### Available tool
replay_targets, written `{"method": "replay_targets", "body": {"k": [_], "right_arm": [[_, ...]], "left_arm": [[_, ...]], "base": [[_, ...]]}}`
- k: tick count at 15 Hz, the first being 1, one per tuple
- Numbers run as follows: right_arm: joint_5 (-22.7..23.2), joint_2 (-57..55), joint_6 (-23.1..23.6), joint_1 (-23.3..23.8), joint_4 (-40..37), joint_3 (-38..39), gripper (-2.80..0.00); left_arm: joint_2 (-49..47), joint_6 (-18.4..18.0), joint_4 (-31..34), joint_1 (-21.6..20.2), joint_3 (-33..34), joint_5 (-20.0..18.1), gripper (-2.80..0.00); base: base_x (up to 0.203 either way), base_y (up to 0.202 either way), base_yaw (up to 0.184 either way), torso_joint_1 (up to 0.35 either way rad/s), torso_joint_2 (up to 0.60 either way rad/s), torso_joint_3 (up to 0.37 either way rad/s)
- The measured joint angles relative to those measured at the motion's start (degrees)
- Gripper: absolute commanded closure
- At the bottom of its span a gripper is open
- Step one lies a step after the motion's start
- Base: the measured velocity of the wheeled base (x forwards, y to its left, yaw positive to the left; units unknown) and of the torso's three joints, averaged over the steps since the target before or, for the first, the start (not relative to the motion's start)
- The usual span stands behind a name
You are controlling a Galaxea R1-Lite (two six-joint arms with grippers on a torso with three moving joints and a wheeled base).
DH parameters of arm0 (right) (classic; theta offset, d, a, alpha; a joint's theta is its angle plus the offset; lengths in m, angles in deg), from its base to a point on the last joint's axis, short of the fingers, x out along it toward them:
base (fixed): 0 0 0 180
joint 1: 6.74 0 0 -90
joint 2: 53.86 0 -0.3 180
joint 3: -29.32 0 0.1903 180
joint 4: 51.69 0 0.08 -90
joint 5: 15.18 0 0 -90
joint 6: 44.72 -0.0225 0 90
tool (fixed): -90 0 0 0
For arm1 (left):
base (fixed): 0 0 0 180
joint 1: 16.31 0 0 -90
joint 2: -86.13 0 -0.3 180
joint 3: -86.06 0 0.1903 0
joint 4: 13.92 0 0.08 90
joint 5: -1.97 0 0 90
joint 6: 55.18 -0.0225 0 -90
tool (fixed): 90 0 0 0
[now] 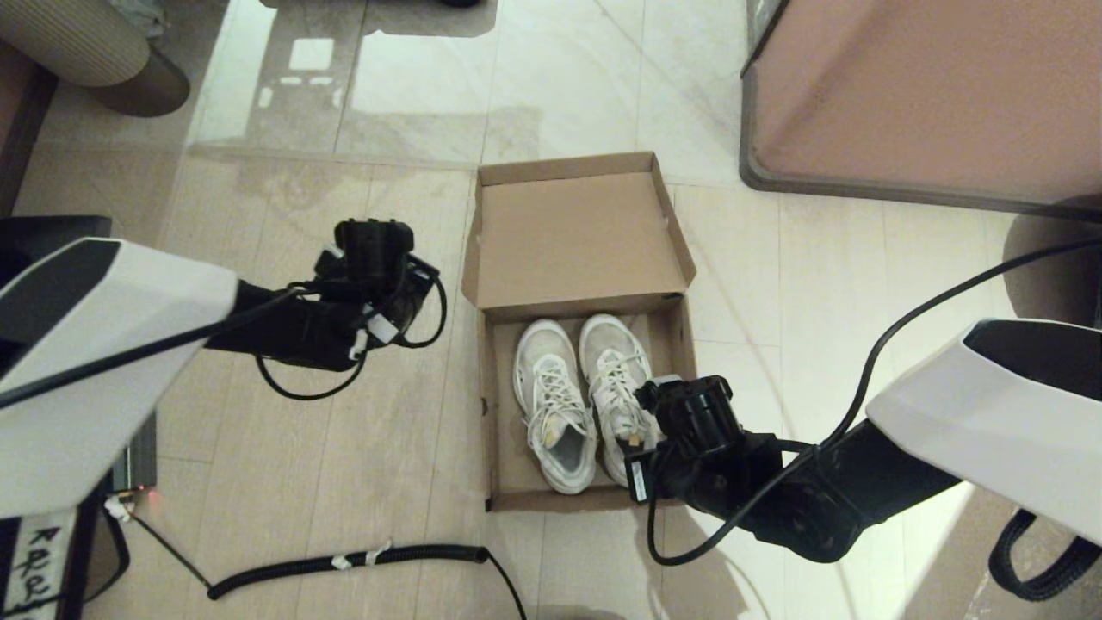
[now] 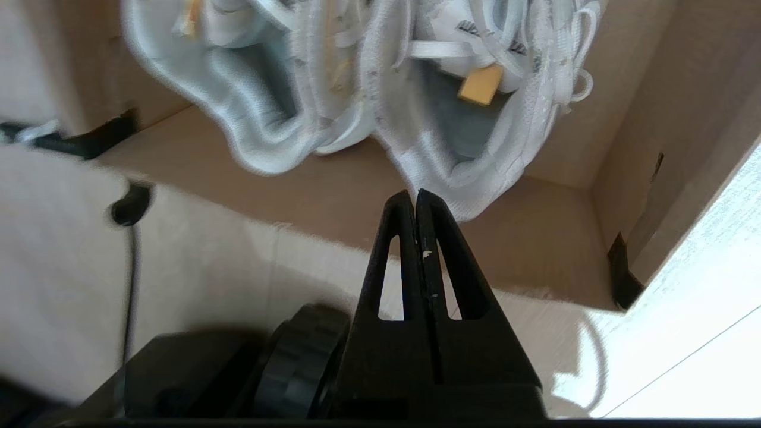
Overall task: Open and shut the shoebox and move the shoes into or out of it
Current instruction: Put the shoes out of the shoe box
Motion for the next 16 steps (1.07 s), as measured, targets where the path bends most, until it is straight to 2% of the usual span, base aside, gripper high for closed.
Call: {"method": "replay_targets", "body": {"k": [5, 6, 16], "right_arm": [[-0.69, -3.65, 0.24, -0.25, 0.37, -4.49, 0.00], [-0.73, -4.39, 1.00, -0.61, 0.18, -5.16, -2.80], [-7.13, -10.44, 4.51, -1.90, -0.02, -11.49, -2.80]], "left_arm": [[10.99, -0.07, 0.01, -4.98, 9.32, -0.07, 0.00], [12.81, -0.05, 0.01, -5.74, 11.14, -0.11, 0.00], [20.01, 0.08, -0.40, -10.13, 18.34, -0.37, 0.00]], "base": [[0.000, 0.000, 0.000, 0.000, 0.00, 0.000], [0.000, 0.000, 0.000, 0.000, 0.00, 0.000], [0.000, 0.000, 0.000, 0.000, 0.00, 0.000]]}}
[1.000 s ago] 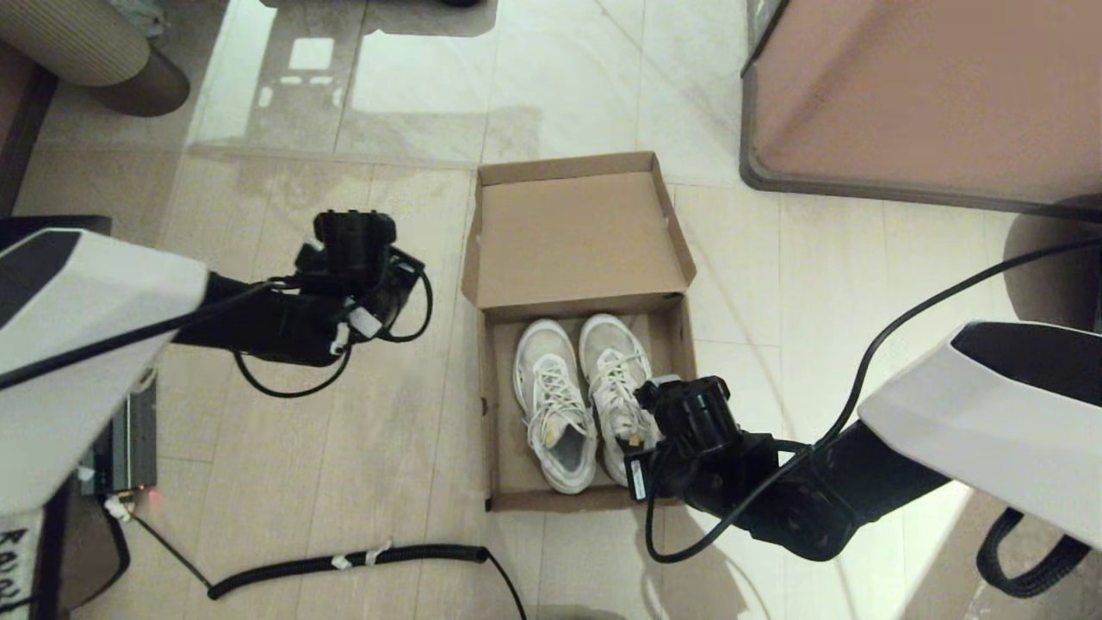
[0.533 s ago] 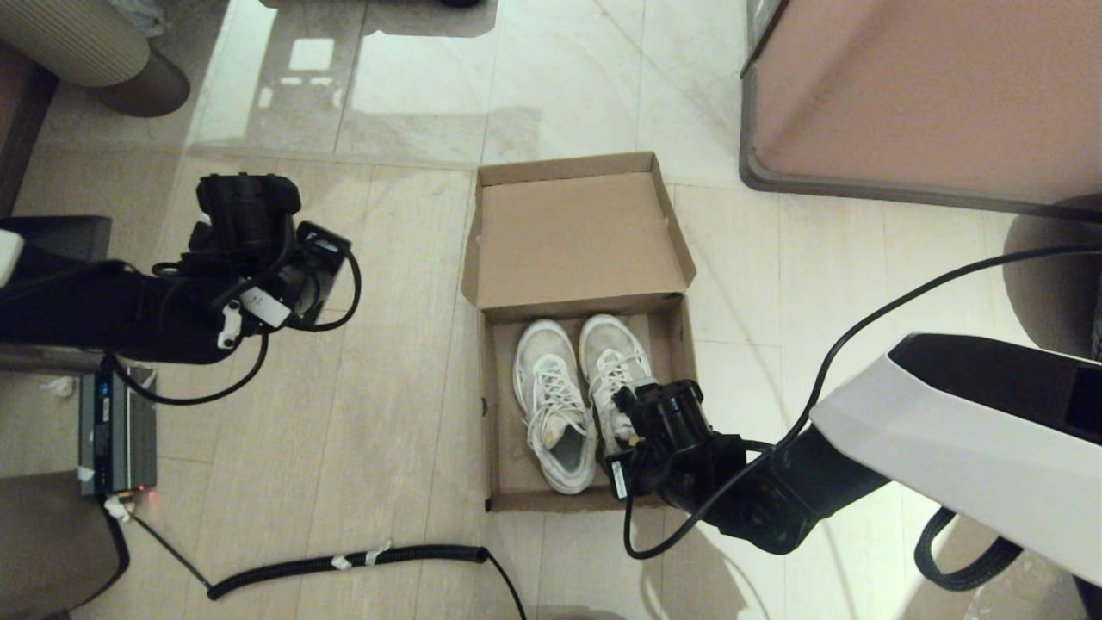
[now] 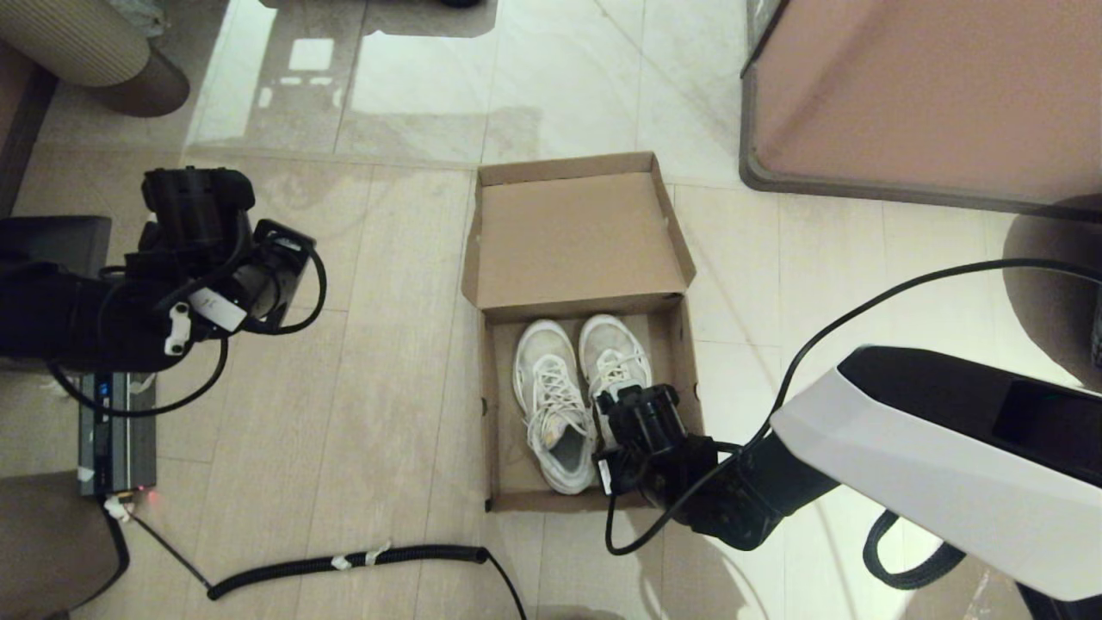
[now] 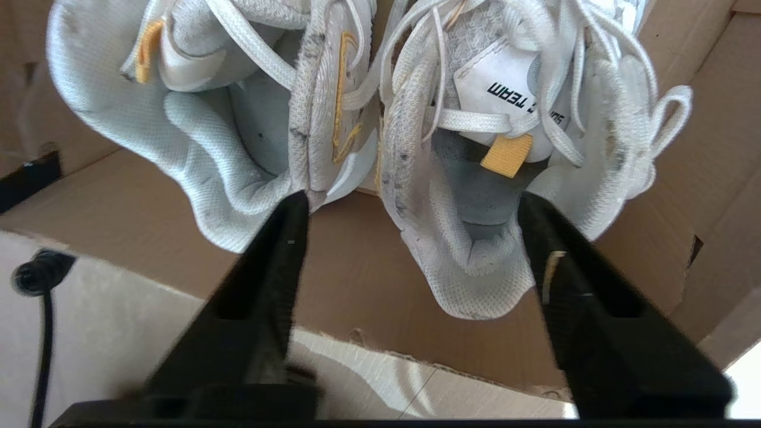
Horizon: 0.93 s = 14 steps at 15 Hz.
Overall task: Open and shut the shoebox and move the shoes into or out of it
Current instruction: Put the shoes out of the shoe box
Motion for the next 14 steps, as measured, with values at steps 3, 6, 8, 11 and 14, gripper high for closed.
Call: {"method": "replay_targets", "body": {"k": [3, 6, 8, 11, 14], "right_arm": [[-0.31, -0.83, -0.01, 0.39, 0.02, -0.62, -2.80], [-0.29, -1.07, 0.00, 0.44, 0.02, -2.06, -2.80], [-0.29, -0.78, -0.01, 0.59, 0.00, -2.42, -2.80], [-0.46, -0.13, -0.02, 0.91, 0.00, -2.17, -2.80], [-2.43, 0.80, 0.74, 1.34, -0.46, -0.16, -2.80]], "left_arm": [[0.42, 0.00, 0.00, -0.46, 0.44, -0.04, 0.00], [0.47, 0.00, 0.02, -0.63, 0.50, -0.06, 0.00], [0.55, 0.00, 0.02, -0.63, 0.98, -0.06, 0.00], [0.64, 0.00, -0.09, -0.63, 1.69, -0.06, 0.00], [0.86, -0.02, -0.04, -0.69, 1.99, -0.04, 0.00]], "base": [[0.000, 0.000, 0.000, 0.000, 0.00, 0.000], [0.000, 0.000, 0.000, 0.000, 0.00, 0.000], [0.000, 0.000, 0.000, 0.000, 0.00, 0.000], [0.000, 0.000, 0.000, 0.000, 0.00, 0.000], [0.000, 0.000, 0.000, 0.000, 0.00, 0.000]]}}
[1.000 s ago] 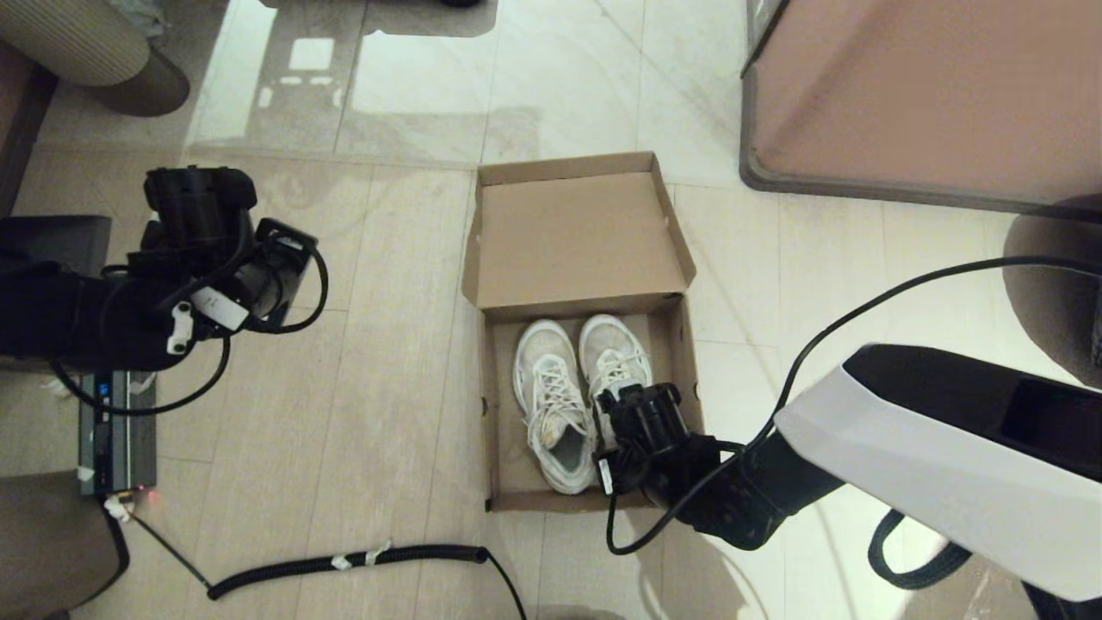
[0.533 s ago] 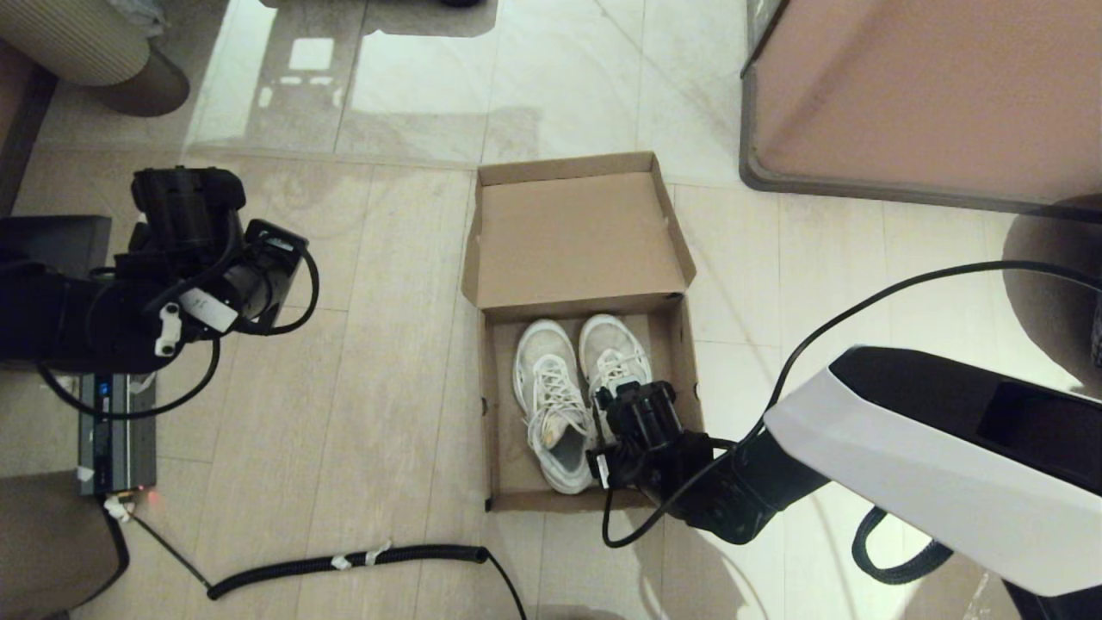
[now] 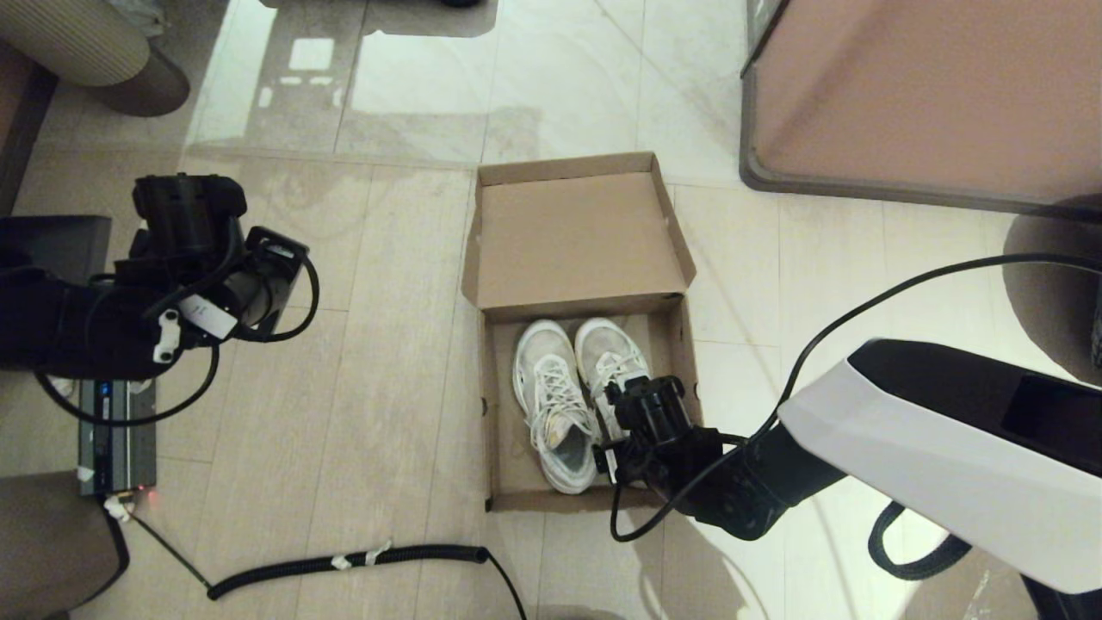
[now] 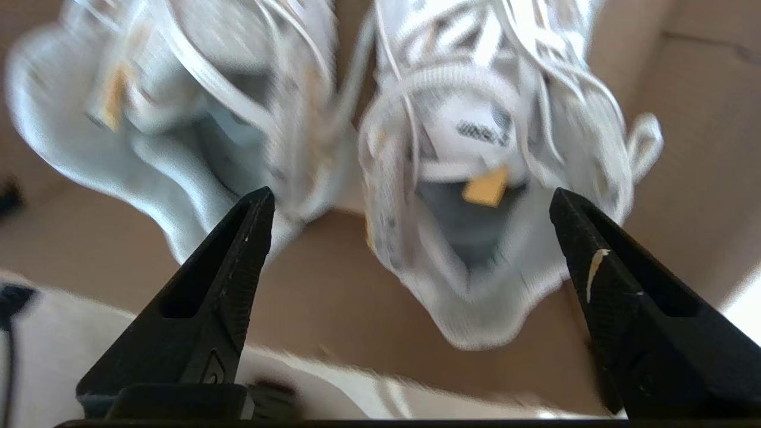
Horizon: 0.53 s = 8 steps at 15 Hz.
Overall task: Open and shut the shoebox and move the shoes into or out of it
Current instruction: Put the shoes out of the shoe box
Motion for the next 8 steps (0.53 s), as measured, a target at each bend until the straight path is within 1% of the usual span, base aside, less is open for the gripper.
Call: {"method": "replay_targets", "body": {"k": [3, 8], "right_arm": [[-3.58, 0.53, 2.37, 0.61, -0.09, 1.55, -2.80], [-4.23, 0.18, 2.69, 0.86, -0.11, 1.43, -2.80]], "left_arm": [[0.00, 0.02, -0.02, 0.04, 0.02, -0.02, 0.00], [0.06, 0.08, -0.02, 0.00, 0.11, 0.04, 0.00]], "base": [[0.000, 0.000, 0.000, 0.000, 0.00, 0.000], [0.000, 0.000, 0.000, 0.000, 0.00, 0.000]]}}
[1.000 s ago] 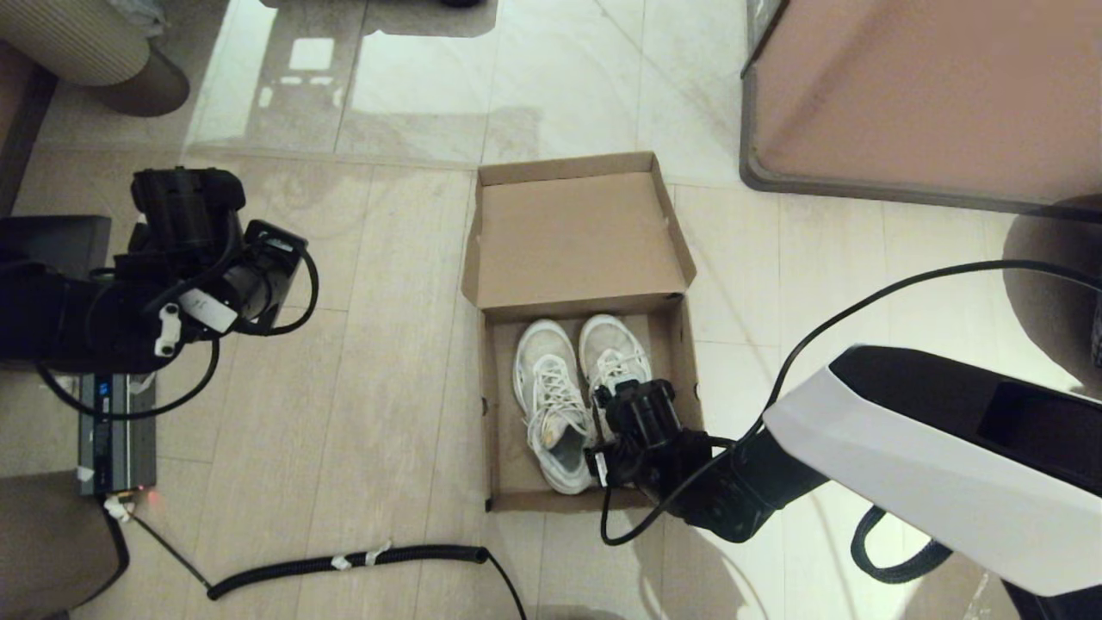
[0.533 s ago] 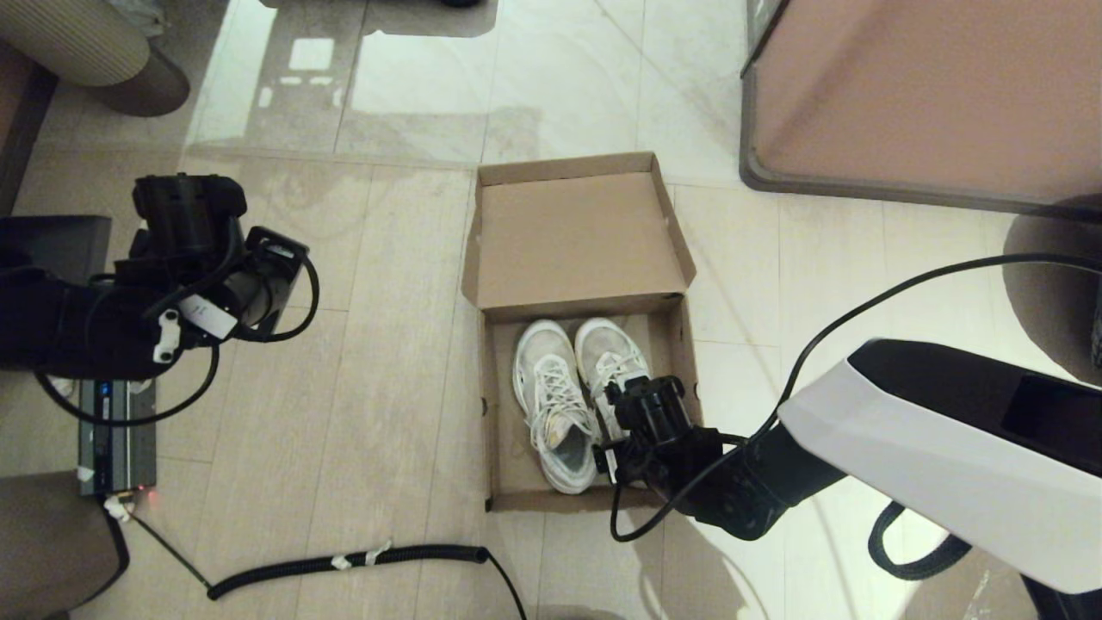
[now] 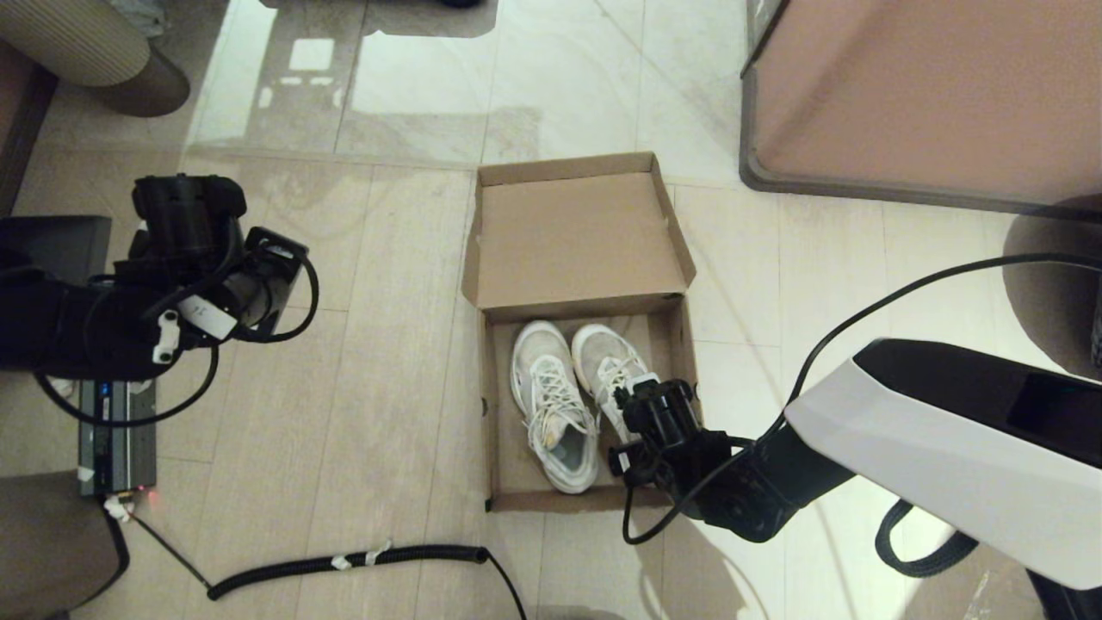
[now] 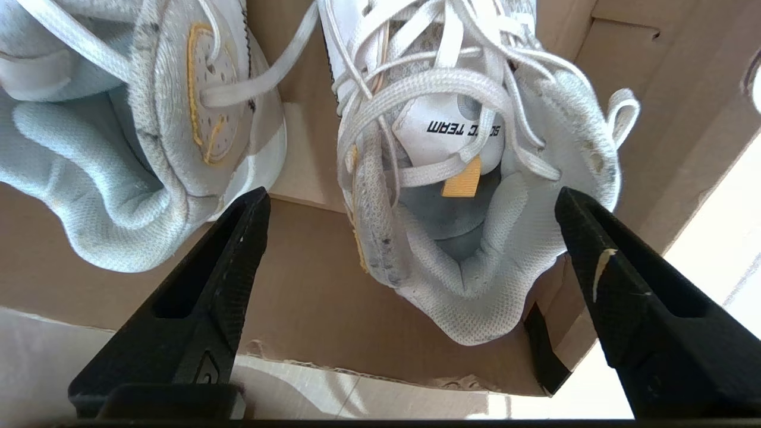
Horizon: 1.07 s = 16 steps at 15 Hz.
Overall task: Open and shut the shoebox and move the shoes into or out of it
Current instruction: Put the shoes out of the shoe box
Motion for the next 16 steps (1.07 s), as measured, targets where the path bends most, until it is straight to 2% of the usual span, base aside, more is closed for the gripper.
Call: {"method": "replay_targets", "body": {"k": [1, 2, 13, 16], "right_arm": [[0.00, -0.44, 0.11, 0.05, -0.04, -0.22, -2.80], [0.00, -1.01, 0.16, 0.05, -0.08, -0.57, 0.00], [0.00, -7.23, 0.16, 0.88, -1.97, -7.91, 0.00], [0.43, -3.83, -0.85, 0.99, -6.53, -8.65, 0.00]], "left_arm": [[0.08, 0.00, 0.02, -0.02, 0.00, 0.02, 0.00], [0.28, -0.03, 0.13, -0.10, 0.00, 0.02, 0.00], [1.98, -0.30, 0.62, -2.34, 0.05, -0.15, 0.00], [2.41, -0.35, 0.94, -2.45, -0.28, -0.15, 0.00]], "base": [[0.000, 0.000, 0.000, 0.000, 0.00, 0.000], [0.000, 0.000, 0.000, 0.000, 0.00, 0.000], [0.000, 0.000, 0.000, 0.000, 0.00, 0.000], [0.000, 0.000, 0.000, 0.000, 0.00, 0.000]]}}
